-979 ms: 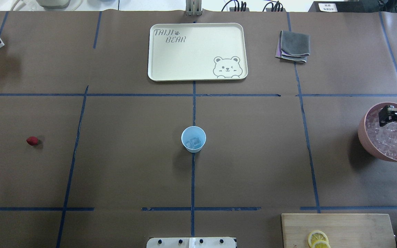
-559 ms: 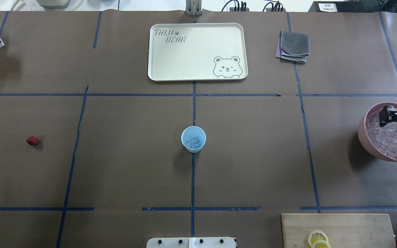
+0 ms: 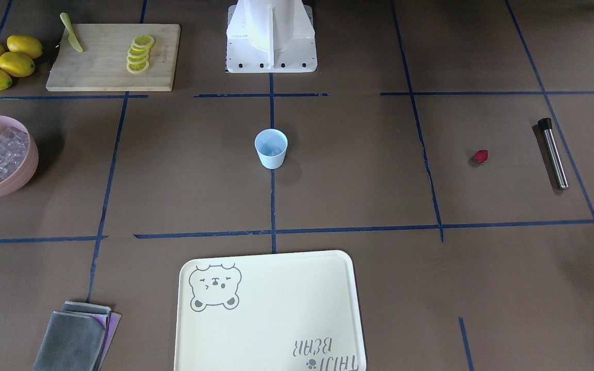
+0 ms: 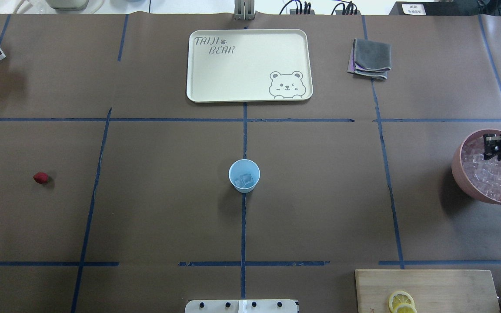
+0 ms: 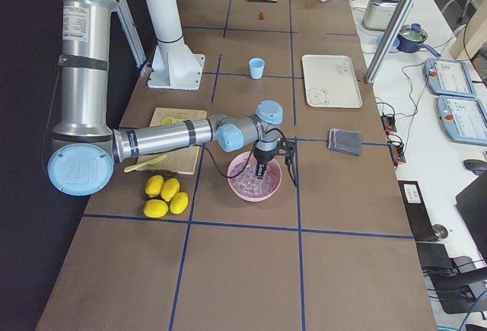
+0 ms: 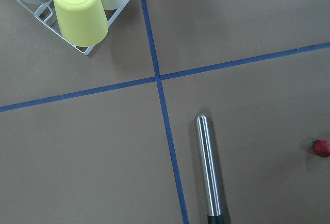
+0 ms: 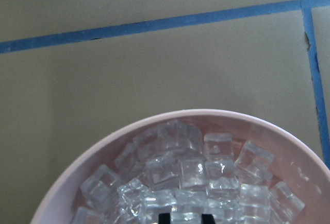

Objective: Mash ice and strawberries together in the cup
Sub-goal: 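Lower the right gripper into the bowl and grasp a third ice cube, then carry the ice cube with the right gripper over the light-blue cup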

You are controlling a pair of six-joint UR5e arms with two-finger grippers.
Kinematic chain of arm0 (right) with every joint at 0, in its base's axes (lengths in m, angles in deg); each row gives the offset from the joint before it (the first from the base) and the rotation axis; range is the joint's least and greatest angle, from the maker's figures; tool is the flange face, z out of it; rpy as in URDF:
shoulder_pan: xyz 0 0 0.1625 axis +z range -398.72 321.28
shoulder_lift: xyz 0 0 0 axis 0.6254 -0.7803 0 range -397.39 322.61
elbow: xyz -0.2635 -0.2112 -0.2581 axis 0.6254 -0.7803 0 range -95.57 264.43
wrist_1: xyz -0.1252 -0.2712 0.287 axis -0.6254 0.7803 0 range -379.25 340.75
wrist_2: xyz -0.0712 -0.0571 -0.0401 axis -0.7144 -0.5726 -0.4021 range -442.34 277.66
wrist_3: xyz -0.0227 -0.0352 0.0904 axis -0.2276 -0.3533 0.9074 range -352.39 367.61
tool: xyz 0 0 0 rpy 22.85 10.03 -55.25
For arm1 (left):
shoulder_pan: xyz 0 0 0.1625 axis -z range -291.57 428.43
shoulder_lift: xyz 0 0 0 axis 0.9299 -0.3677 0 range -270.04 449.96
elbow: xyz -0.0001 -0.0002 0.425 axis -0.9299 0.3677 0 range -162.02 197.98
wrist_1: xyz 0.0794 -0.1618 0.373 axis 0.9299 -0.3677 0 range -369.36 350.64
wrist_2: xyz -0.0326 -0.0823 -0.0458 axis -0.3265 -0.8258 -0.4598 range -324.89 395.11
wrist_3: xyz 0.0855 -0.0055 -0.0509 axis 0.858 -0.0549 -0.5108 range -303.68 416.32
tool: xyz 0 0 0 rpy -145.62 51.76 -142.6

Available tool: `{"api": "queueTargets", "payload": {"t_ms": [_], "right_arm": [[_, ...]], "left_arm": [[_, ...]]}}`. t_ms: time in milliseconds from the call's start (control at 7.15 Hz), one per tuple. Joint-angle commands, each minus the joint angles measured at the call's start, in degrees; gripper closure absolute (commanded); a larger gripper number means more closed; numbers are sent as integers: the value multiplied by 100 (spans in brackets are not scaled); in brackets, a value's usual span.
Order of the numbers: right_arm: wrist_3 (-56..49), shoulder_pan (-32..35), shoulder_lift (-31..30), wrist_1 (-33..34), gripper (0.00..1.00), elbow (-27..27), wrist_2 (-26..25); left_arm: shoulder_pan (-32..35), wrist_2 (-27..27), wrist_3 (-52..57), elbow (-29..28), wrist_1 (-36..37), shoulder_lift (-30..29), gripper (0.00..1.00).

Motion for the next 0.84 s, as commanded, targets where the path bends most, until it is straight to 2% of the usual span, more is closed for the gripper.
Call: {"api": "queueTargets", "payload": {"t_ms": [0,280,420,699], "right_arm": [[5,109,-91,99,100,718,1],[23,163,40,554,100,1378,-34],[32,137,293,591,100,1416,-60],[40,-423,1335,1457,99,1390,-200]], "left_arm": [[3,0,0,-7,7,9,0],[3,0,0,-25,7,9,0],[3,0,0,-42,7,9,0],[-6,0,0,-51,-2,61,0]]}}
